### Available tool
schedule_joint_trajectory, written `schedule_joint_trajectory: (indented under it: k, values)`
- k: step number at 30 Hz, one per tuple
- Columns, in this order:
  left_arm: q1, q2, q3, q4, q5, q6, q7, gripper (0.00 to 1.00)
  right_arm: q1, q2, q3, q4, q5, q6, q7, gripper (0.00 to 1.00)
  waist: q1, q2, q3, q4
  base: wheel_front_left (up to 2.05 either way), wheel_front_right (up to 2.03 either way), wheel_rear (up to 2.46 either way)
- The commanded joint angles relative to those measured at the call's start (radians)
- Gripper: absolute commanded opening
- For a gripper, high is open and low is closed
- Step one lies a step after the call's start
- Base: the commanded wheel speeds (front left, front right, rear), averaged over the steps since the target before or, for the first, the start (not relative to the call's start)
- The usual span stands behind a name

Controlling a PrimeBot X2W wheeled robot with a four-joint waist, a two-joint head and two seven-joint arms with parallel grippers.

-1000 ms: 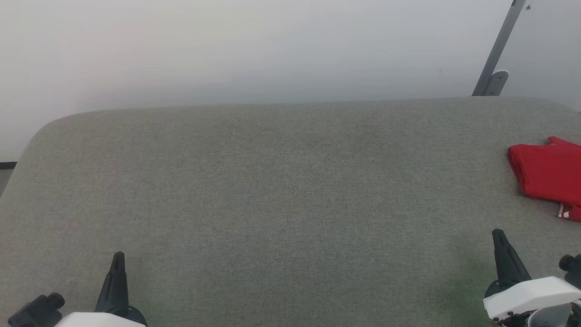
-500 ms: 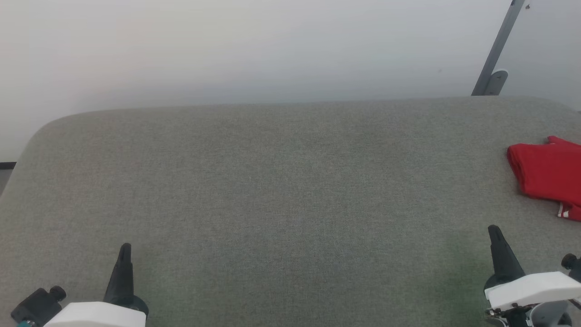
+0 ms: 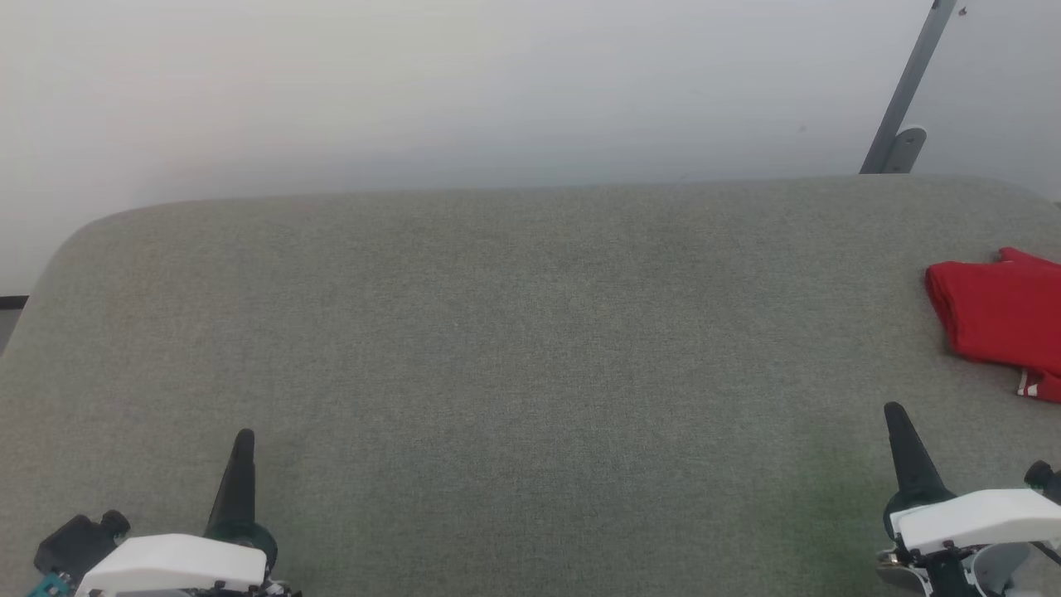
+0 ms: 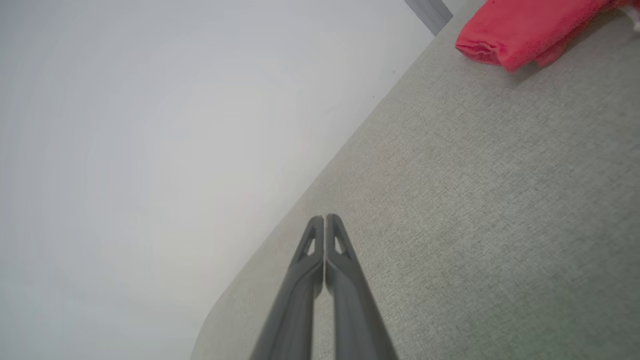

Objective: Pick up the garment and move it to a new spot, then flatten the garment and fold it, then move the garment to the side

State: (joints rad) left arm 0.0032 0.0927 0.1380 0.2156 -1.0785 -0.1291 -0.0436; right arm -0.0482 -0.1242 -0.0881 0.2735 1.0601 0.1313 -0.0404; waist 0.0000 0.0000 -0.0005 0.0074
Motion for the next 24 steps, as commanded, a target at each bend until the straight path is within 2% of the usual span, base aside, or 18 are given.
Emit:
schedule_joint_trajectory:
  k: [1,24]
  values:
    - [-0.024,0.005,0.001,-0.007,-0.029,-0.001,0.009,0.00,-0.026,0.001,-0.003,-0.013,0.024,0.000,0.007,0.00,0.0000,0.0000,0.000,0.000,0.00,0.00,0.00]
    - [-0.063,-0.015,-0.009,0.007,-0.230,-0.002,0.071,0.00,-0.042,0.031,-0.013,-0.021,0.236,0.000,0.068,0.00,0.0000,0.0000,0.001,-0.003,0.00,0.00,0.00]
